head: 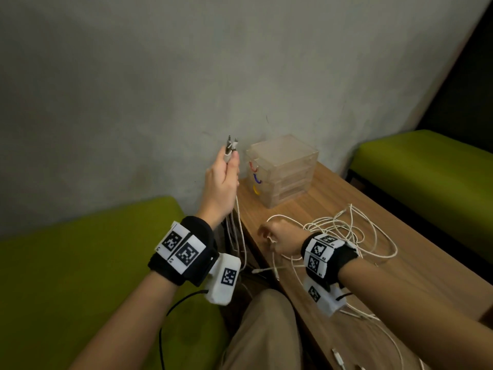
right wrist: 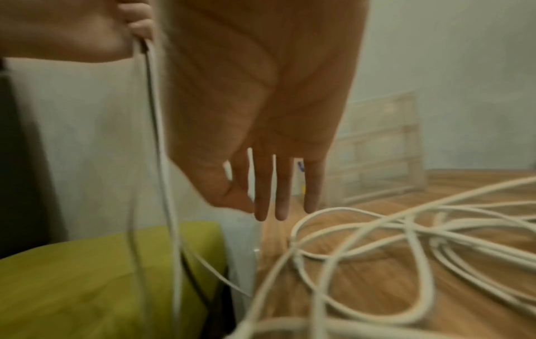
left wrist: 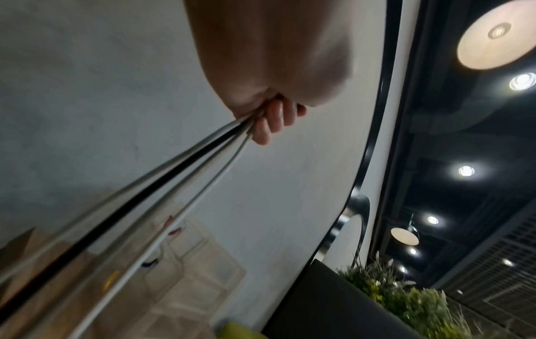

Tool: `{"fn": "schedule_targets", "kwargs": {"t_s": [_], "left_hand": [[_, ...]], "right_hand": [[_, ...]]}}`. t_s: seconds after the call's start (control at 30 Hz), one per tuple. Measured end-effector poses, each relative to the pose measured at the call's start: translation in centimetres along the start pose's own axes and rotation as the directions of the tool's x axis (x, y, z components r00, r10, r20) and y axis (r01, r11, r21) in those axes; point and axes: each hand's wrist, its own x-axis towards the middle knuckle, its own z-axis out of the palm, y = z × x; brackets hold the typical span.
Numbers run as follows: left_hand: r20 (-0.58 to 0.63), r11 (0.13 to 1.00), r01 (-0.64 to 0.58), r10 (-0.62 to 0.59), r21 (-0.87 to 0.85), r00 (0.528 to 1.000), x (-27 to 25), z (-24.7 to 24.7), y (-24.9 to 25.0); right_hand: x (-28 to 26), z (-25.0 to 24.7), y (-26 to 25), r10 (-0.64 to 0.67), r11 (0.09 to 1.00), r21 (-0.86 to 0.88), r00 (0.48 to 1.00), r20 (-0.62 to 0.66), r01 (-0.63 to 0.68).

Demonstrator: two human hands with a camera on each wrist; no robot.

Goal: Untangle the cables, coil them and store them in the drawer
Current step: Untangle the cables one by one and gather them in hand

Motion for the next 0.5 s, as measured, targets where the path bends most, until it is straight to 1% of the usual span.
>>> {"fn": "schedule_targets", "kwargs": {"t_s": [0.03, 0.07, 0.1, 0.17, 0.2, 0.3, 0.4, 0.5], "left_hand": [[0.016, 1.0, -0.006, 0.006, 0.029, 1.0, -0.2, 0.2, -0.2], [0.027, 0.999, -0.004, 0.003, 0.046, 1.0, -0.4, 0.7, -0.5], [0.041, 0.999, 0.001, -0.003, 0.048, 0.999, -0.7, 1.2, -0.7], [0.077, 0.999, 0.011, -0.013, 0.034, 0.997, -1.1, 2.1, -1.1], [0.092, 0.999, 0.017, -0.02, 0.034, 0.996, -1.4, 2.6, -1.3], [0.115, 0.999, 0.034, -0.035, 0.009, 0.993, -1.9, 3.5, -1.5], [0.13, 0.999, 0.031, -0.03, -0.008, 0.991, -2.1, 3.9, -1.2], [0.137, 1.0, 0.022, -0.02, -0.015, 0.99, -1.8, 3.9, -1.1]], "right_hand": [[-0.1, -0.1, 0.8, 0.01, 1.0, -0.009, 0.999, -0.045, -0.01], [-0.4, 0.0, 1.3, 0.022, 1.0, -0.021, 0.998, -0.061, -0.024], [-0.6, 0.3, 1.7, 0.033, 0.999, -0.041, 0.998, -0.048, -0.035], [-1.0, 1.3, 1.7, 0.06, 0.994, -0.092, 0.998, 0.021, -0.057], [-1.0, 1.9, 1.6, 0.054, 0.993, -0.109, 0.998, 0.032, -0.05], [-0.7, 3.3, 1.1, -0.006, 0.976, -0.218, 1.0, 0.022, 0.011], [-0.4, 3.9, 0.6, 0.001, 0.951, -0.31, 0.998, 0.066, 0.019], [-0.3, 4.0, 0.5, 0.005, 0.943, -0.331, 0.998, 0.062, 0.016]]}}
